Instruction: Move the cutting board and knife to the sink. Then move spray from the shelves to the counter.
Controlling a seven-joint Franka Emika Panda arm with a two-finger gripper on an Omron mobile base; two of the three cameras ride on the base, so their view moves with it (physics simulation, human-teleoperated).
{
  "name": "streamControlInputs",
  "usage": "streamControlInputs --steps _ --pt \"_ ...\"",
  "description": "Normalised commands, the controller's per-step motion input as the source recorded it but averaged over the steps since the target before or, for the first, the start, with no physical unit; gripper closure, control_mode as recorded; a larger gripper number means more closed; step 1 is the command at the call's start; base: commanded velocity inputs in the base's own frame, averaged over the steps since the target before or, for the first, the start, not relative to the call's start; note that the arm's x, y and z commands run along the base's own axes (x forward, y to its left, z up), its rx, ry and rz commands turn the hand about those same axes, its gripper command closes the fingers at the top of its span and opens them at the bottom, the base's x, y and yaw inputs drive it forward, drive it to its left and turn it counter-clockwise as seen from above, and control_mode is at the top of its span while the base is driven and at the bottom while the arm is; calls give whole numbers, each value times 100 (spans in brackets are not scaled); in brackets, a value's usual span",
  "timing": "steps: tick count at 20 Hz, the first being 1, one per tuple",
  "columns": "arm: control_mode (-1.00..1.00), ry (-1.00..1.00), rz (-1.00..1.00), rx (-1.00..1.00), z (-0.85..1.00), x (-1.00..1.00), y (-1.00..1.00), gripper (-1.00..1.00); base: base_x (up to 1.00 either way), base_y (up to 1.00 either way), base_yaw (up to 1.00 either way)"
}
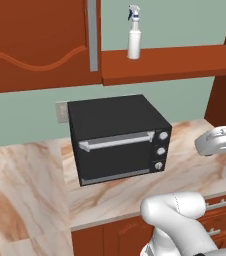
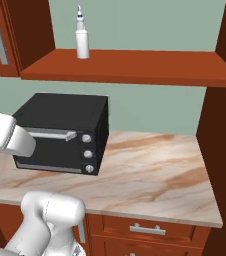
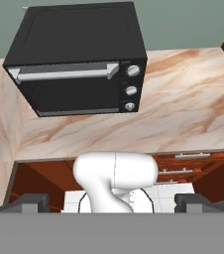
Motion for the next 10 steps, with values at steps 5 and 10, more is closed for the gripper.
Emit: streamControlInputs --steps 5,10 --pt "100 0 0 0 0 0 0 -100 17 -5 0" --pt "100 0 0 0 0 0 0 -100 12 -32 2"
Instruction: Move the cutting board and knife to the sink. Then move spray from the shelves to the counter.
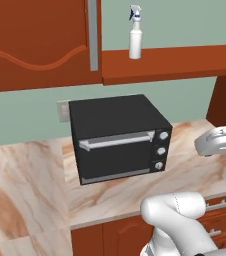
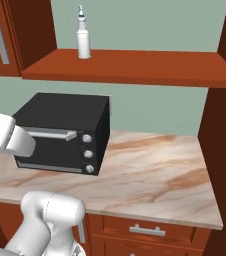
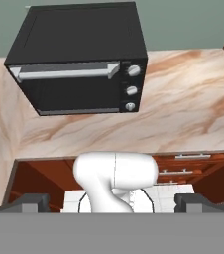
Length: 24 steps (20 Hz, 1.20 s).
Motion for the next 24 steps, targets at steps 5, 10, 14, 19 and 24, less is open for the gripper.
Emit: streamControlInputs --steps 5,10,14,19,24 --pt "100 0 0 0 0 0 0 -100 1 -42 1" --pt "-100 -4 0 0 3 0 -2 -100 2 -16 0" --pt "-100 -28 2 0 70 0 -4 -100 0 0 0" --pt "-100 -39 0 0 95 -16 -10 -100 0 0 0" --pt "-100 -34 0 0 92 -10 -7 -100 0 0 0"
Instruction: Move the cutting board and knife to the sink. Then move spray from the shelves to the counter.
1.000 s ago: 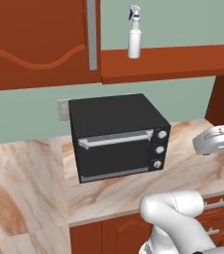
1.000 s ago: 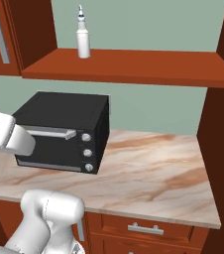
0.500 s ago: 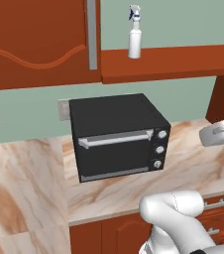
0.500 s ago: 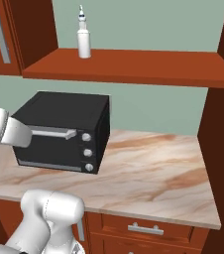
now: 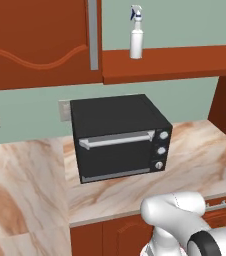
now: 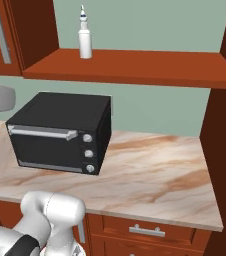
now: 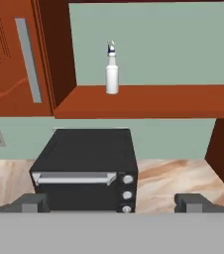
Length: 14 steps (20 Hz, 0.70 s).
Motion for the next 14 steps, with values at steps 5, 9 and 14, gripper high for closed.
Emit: streamControlInputs --steps 5,9,14 --pt "-100 -23 0 0 22 9 0 -100 0 0 0" --pt "-100 -25 1 0 0 52 0 -100 0 0 0" --pt "-100 -30 2 0 0 74 0 -100 0 0 0"
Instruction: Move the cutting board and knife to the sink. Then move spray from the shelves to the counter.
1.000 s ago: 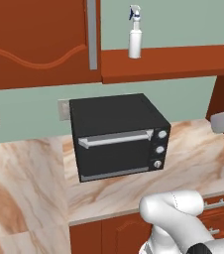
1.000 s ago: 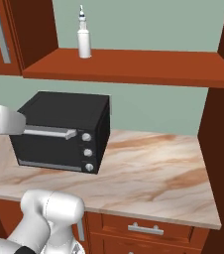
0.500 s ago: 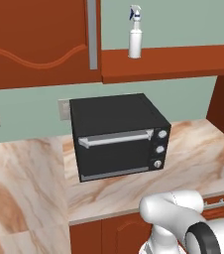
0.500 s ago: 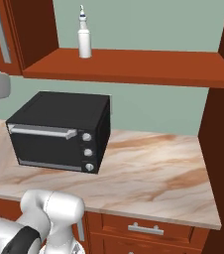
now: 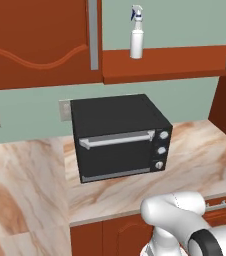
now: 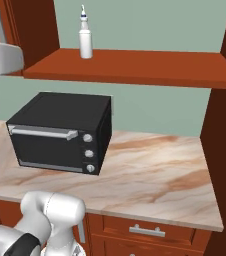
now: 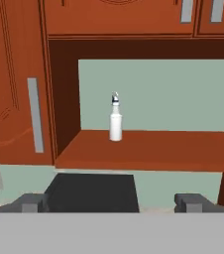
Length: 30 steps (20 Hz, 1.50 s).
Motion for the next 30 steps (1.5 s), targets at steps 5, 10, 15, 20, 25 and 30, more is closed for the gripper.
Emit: streamControlInputs --steps 5,10,15,20,25,30 --pt "-100 -27 0 0 -11 84 0 -100 0 0 0" --pt "-100 -20 0 0 -32 80 0 -100 0 0 0" --pt "-100 -1 0 0 -4 43 0 -100 0 0 0" --pt "-100 9 0 0 4 30 0 -100 0 0 0" --pt "-100 16 0 0 14 23 0 -100 0 0 0" --pt "-100 8 0 0 5 19 0 -100 0 0 0"
